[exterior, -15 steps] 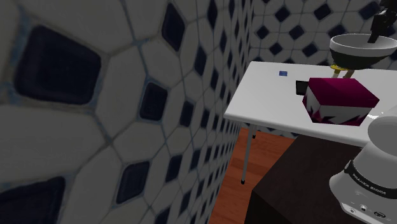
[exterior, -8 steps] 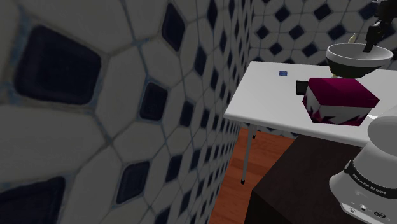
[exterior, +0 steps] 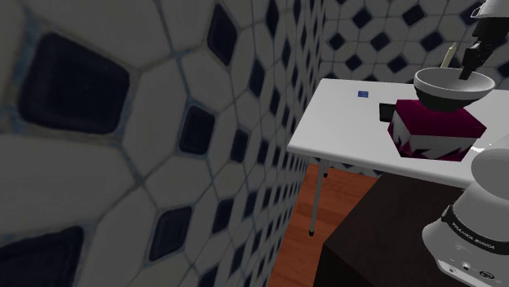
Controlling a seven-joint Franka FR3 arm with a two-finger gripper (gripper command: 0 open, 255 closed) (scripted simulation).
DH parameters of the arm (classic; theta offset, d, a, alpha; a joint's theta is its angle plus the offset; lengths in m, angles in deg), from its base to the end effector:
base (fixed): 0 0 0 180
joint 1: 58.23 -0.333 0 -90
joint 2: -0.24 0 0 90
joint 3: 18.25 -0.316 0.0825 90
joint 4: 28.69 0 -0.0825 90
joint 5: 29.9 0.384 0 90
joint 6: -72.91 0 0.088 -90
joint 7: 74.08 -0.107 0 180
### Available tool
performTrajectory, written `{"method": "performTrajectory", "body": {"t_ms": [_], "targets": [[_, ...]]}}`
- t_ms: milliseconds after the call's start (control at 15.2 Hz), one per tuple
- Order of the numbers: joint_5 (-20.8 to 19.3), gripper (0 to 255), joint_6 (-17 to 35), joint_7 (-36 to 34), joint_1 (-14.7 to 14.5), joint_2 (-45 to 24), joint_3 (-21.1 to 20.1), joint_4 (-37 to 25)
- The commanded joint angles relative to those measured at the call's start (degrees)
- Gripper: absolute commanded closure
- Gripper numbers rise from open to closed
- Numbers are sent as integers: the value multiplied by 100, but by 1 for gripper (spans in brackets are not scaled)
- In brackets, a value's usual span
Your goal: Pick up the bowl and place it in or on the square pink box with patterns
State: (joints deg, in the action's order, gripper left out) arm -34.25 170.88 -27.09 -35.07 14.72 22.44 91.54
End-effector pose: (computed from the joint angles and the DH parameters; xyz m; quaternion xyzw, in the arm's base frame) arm 0.1875 -0.4384 0.4859 -0.9869 0.1213 0.0188 0.1044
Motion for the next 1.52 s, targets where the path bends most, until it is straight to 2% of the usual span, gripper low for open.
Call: {"method": "performTrajectory", "body": {"t_ms": [0,594,660,990,1254,1452], "targets": [[8,255,167,11,0,-23,16,144],[17,255,279,29,1,-51,35,233],[17,0,279,29,1,-51,35,234],[17,0,279,29,0,-51,35,233],[86,0,-442,82,-29,-145,38,-565],[85,0,-442,81,-29,-145,38,-565]]}}
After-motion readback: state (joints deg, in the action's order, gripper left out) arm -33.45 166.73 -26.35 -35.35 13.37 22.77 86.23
